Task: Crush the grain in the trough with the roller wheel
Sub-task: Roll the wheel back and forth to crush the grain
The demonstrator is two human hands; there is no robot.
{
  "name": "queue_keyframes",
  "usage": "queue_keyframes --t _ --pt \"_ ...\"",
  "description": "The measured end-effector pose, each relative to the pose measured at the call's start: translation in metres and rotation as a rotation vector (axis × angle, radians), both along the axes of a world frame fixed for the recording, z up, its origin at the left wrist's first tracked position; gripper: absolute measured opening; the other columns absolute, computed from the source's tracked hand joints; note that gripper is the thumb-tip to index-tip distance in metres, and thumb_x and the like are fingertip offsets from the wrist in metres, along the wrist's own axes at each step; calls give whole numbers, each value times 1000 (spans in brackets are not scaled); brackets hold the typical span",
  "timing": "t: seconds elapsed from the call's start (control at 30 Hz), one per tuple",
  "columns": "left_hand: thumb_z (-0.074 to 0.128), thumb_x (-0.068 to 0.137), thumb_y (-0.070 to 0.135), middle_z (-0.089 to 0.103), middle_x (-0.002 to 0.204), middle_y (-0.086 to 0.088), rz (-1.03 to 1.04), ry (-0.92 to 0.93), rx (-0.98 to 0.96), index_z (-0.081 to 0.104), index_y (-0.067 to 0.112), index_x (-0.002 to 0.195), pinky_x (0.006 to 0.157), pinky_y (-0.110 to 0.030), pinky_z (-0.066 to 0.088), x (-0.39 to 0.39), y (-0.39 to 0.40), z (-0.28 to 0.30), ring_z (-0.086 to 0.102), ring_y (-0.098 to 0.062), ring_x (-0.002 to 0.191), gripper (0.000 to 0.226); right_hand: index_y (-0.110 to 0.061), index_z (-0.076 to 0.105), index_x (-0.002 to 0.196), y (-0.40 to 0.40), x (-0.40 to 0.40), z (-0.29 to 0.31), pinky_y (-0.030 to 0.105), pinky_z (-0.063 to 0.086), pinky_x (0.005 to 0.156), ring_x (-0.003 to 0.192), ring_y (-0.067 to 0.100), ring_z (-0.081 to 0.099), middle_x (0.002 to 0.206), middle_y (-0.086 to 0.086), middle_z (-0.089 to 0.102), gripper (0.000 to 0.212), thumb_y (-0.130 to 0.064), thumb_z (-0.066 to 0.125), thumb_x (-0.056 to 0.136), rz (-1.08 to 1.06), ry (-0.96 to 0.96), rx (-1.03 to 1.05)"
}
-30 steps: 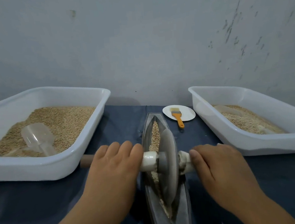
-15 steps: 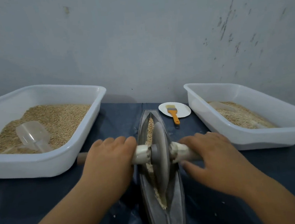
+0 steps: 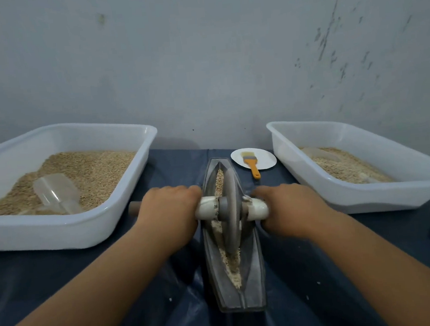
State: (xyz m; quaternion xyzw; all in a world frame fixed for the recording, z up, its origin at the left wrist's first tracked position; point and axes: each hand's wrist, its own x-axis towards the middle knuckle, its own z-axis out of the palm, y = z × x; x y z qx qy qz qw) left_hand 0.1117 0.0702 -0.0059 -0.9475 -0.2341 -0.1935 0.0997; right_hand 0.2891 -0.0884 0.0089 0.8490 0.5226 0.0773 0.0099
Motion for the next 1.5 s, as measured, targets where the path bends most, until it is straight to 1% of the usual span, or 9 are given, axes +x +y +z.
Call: queue_keyframes --t 0.17,0.3,0.43,0.63,0.83,1.1,1.2,1.33,1.5 --pt "76 60 30 47 54 8 -159 -94 64 47 26 68 46 -25 30 -29 -3 -7 48 -18 46 31 -37 39 73 -26 -10 -9 25 24 47 64 14 54 63 -10 49 16 -48 50 68 23 -76 55" --pt "59 81 38 43 68 9 63 16 -70 44 30 85 59 -28 37 -7 2 1 52 -16 68 18 -31 41 71 3 -5 -2 25 26 50 67 14 48 70 -10 49 19 -36 59 75 -59 -15 25" --pt "58 83 34 41 67 9 67 10 -82 40 29 82 61 -28 36 3 4 4 48 -16 67 19 -34 44 81 11 -2 3 29 34 57 71 18 50 80 -7 57 18 -34 62 79 -81 -7 0" --pt "83 43 16 43 48 2 -124 -169 165 42 19 59 48 -25 17 -27 -14 -8 40 -23 38 44 -32 33 70 -31 -23 -27 23 6 43 42 16 40 50 -7 35 44 -44 73 57 -5 -371 220" --pt "55 84 29 39 65 8 52 -52 86 36 28 78 61 -29 30 2 -8 5 43 -16 63 20 -31 40 84 -7 -9 -20 30 27 53 68 20 48 67 -9 41 17 -37 56 84 -87 -48 155" --pt "80 50 15 43 49 4 -46 -159 117 44 19 61 45 -26 26 -33 -20 -12 40 -21 40 39 -29 35 69 -26 -26 -27 24 7 46 44 16 33 53 -9 27 45 -38 77 57 5 -361 270" --pt "73 68 23 46 58 6 28 -103 101 43 22 69 53 -28 28 -16 -14 -6 44 -19 51 30 -31 37 78 -13 -17 -23 28 21 48 57 17 43 60 -9 34 26 -38 63 78 -27 -206 255" --pt "57 82 29 42 67 7 93 -68 75 36 26 76 59 -29 28 -1 -11 2 42 -17 62 21 -31 41 84 -2 -15 -17 30 31 56 67 18 46 65 -9 37 16 -33 57 83 -77 -51 224" --pt "78 54 16 41 53 5 -50 -211 82 42 20 64 49 -27 25 -33 -27 -14 36 -18 46 38 -27 31 67 -31 -34 -30 27 13 47 44 18 27 52 -8 25 48 -33 77 55 2 -325 344"
